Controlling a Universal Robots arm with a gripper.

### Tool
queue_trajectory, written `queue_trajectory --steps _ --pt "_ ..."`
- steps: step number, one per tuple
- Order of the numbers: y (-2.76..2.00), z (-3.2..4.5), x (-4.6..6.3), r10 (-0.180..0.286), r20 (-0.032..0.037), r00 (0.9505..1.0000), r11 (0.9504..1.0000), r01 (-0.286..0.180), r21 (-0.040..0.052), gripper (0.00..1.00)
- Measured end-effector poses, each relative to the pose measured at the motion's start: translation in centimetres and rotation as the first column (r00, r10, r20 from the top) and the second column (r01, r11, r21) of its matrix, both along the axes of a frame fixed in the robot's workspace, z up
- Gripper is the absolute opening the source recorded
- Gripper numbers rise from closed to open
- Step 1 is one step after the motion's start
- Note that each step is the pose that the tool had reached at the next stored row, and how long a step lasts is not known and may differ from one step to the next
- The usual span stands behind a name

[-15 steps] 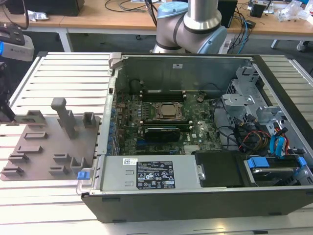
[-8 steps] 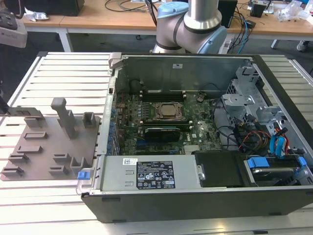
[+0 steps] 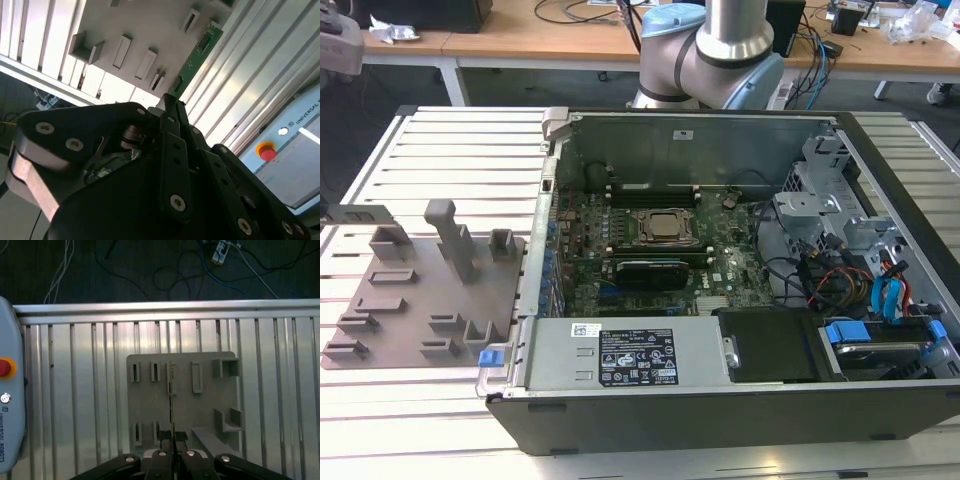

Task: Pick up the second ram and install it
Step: 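Pick up the second ram and move it above second insertion slot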

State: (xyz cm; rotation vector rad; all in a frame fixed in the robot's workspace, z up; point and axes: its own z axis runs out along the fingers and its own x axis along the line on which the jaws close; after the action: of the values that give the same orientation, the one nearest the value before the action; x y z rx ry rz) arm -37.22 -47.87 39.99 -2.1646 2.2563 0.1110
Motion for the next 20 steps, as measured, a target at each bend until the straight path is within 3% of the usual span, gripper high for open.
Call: queue_trajectory --steps 3,6,7,20 --pt "0.01 2.27 0.0 0.000 0.0001 1.0000 1.0000 0.000 0.0000 0.13" --pt "0.01 2.36 0.0 0.000 0.0001 1.0000 1.0000 0.000 0.0000 0.13" --pt "0.01 2.36 0.6 0.000 0.0000 1.0000 1.0000 0.000 0.0000 0.13" --pt "0.01 2.33 12.0 0.000 -0.0080 1.0000 1.0000 0.000 0.0001 0.13"
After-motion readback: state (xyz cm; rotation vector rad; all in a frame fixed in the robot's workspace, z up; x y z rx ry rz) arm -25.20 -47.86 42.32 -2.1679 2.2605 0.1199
